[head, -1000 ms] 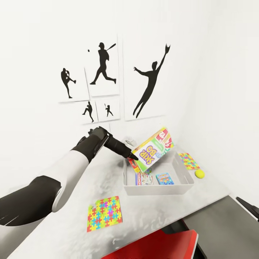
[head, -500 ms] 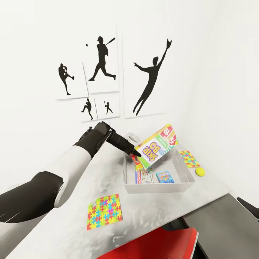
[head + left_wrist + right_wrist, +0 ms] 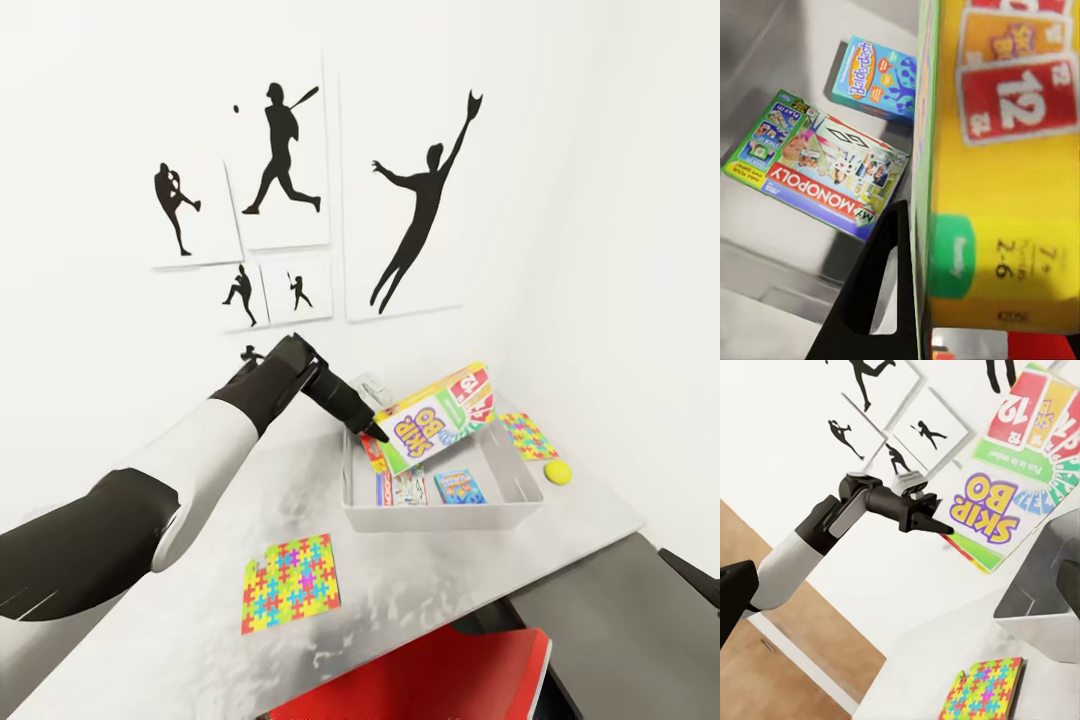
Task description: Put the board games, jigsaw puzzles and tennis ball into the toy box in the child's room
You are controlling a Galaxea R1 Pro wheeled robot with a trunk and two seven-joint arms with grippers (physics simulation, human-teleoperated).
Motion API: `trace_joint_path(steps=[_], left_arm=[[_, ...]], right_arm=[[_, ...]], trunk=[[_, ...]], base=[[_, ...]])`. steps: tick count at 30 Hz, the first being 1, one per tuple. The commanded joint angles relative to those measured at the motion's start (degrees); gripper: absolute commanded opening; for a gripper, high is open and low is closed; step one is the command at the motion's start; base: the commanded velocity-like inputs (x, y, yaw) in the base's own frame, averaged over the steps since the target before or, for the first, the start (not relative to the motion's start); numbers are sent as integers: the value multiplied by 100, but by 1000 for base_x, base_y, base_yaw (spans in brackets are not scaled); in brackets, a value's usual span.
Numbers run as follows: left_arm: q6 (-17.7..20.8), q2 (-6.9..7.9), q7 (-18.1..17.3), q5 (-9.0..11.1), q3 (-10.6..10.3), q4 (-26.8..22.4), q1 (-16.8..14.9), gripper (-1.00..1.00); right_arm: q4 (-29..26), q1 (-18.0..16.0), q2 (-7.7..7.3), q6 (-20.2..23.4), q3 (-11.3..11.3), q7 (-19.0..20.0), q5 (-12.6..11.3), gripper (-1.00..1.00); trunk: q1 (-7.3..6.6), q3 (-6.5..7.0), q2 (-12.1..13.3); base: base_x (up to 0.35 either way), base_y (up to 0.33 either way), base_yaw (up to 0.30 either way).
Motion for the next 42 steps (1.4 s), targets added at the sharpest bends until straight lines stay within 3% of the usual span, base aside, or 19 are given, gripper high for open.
trace_joint_path(steps=[1,7,15,35,42], left_arm=[[29,-2,-50,-49,-5,-5,-5,-100],[-73,10,-272,-51,-203,-1,-6,-100],[-220,31,-416,-54,-302,-1,-6,-100],[-327,37,-372,-59,-283,-28,-12,-100],[-296,64,-153,-56,-257,-68,-256,-100]], right_arm=[[-3,2,-3,56,1,-2,-27,100],[-3,2,-3,50,0,6,-27,100],[-3,2,-3,47,-1,7,-26,100],[-3,2,-3,40,-42,28,-20,100],[-3,2,4,40,-159,33,-27,100]], trunk=[[3,-20,-12],[3,-76,-12],[3,-151,-12],[3,-337,-12],[3,-403,-12]], base=[[0,0,0],[0,0,0],[0,0,0],[0,0,0],[0,0,0]])
